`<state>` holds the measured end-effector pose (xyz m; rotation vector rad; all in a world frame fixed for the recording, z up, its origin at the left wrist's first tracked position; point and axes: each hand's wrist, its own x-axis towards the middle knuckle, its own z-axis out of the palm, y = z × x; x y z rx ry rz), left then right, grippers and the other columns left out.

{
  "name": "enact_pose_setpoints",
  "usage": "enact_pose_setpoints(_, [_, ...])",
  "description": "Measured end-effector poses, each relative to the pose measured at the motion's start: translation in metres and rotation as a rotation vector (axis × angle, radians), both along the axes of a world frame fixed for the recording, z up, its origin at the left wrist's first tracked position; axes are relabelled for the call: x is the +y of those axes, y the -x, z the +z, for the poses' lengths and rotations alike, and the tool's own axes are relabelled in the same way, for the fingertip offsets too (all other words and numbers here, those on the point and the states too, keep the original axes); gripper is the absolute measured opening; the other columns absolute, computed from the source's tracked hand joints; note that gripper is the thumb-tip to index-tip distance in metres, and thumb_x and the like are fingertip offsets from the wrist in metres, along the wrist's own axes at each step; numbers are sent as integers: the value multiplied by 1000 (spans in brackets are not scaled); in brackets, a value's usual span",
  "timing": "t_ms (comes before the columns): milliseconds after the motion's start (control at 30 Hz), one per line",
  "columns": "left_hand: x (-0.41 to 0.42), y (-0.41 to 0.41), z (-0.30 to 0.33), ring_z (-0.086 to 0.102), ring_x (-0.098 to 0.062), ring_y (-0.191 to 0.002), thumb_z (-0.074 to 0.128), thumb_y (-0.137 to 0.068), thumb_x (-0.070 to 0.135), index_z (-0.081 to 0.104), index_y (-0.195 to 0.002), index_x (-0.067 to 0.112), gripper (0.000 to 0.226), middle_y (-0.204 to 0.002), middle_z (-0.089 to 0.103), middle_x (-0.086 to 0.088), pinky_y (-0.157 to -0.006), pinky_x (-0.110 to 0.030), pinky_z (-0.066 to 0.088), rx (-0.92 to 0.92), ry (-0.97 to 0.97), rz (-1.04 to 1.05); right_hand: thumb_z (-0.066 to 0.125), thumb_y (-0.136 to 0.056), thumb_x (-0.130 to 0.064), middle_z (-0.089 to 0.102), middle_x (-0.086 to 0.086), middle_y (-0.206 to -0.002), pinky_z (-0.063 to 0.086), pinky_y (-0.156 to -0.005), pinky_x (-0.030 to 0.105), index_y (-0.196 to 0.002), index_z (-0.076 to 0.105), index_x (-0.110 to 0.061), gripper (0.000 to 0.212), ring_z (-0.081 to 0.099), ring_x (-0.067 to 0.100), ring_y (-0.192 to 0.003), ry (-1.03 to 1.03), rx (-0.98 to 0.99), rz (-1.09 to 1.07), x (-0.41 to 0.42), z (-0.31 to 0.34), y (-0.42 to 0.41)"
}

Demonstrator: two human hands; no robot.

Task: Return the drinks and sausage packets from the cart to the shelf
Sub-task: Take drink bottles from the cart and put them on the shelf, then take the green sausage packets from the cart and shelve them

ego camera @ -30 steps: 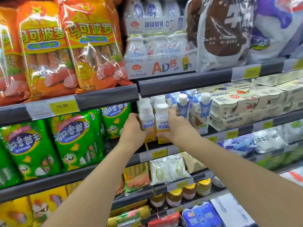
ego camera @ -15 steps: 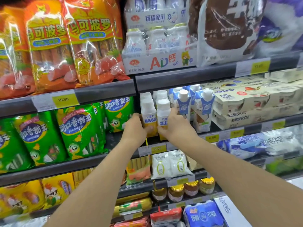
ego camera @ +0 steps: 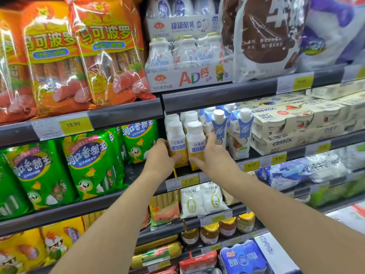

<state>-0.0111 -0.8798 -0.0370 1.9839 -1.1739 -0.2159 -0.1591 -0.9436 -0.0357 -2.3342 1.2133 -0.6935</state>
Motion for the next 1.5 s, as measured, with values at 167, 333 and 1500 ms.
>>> enact_pose_setpoints(167, [0,0,0,61,-18,-97,74,-86,20,52,-117,12,40,-103,65,1,-82,-32,50,-2,3,2,67,-88,-41,65,11,-112,55,-78,37,-131,29,-15,64,66,28,-94,5,-24,14,2,-4,9])
enact_pose_setpoints(333, [2,-1,-2,62,-21,-101,76,-84,26,51,-122,10,48,-107,66,-3,-85,-33,50,11,-44,18,62,-90,-46,66,6,-101,53,-73,36,-125,33,-18,53,66,27,-89,8,-43,13,3,-4,22])
enact_pose_setpoints(1500, [397,-70,-44,40,-35,-131,46,-92,62,38,-144,10,74,-142,43,-16,-104,-49,40,-399,-753,194,45,-90,-64,57,10,-124,47,-94,44,-123,53,-13,61,52,31,-117,451,513,521,277,-37,-81])
